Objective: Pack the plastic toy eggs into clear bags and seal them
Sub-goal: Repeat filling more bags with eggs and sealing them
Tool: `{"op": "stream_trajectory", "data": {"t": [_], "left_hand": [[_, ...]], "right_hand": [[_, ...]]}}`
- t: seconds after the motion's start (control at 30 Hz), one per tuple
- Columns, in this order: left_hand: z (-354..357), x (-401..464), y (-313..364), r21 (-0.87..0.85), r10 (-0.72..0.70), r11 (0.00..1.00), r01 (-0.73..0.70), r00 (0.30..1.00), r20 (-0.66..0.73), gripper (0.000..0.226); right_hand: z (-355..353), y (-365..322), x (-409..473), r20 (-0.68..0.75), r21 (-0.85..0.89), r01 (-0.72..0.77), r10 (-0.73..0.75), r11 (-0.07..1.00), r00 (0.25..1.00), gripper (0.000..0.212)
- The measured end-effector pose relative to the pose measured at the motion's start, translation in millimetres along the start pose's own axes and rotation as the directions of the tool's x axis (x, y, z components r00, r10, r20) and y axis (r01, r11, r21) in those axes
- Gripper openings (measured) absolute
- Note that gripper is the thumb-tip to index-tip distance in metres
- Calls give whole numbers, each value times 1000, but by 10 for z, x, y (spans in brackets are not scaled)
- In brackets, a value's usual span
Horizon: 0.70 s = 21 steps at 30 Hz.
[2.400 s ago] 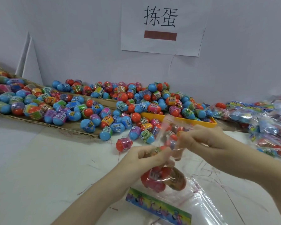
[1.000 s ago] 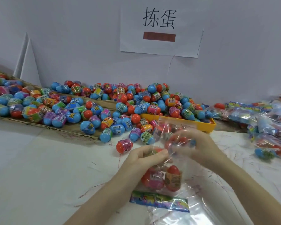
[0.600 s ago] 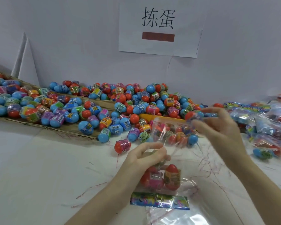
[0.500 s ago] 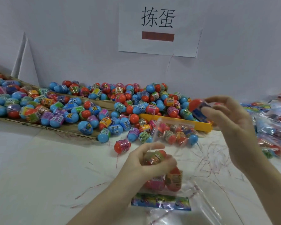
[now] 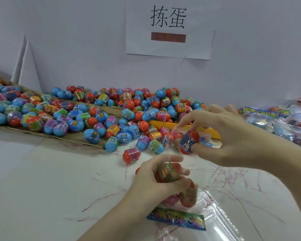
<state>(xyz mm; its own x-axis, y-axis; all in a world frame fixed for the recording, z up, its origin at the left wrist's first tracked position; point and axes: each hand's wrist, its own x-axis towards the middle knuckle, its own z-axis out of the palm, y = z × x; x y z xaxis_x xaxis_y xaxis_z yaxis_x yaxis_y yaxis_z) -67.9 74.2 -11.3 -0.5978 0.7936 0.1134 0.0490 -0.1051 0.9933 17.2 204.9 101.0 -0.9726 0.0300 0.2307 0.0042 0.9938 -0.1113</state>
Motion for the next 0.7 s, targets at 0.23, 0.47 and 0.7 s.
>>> {"op": "stream_trajectory", "data": {"t": [0.23,0.47,0.7], "left_hand": [[-8,-17,18,-26,8,1000,-7,999,35,34],[11,-17,24,-15,-2,1000,3,1000,24,33],[19,-40,75,-24,-51,998,51,999,18,31]], "right_hand": [[-105,18,44,158,-18,-22,25,1000,987,20],[-124,-1,99,254,-18,-15,19,1000,967,24],[-23,-10,96,303,-78,16,9,997,953,18]]}}
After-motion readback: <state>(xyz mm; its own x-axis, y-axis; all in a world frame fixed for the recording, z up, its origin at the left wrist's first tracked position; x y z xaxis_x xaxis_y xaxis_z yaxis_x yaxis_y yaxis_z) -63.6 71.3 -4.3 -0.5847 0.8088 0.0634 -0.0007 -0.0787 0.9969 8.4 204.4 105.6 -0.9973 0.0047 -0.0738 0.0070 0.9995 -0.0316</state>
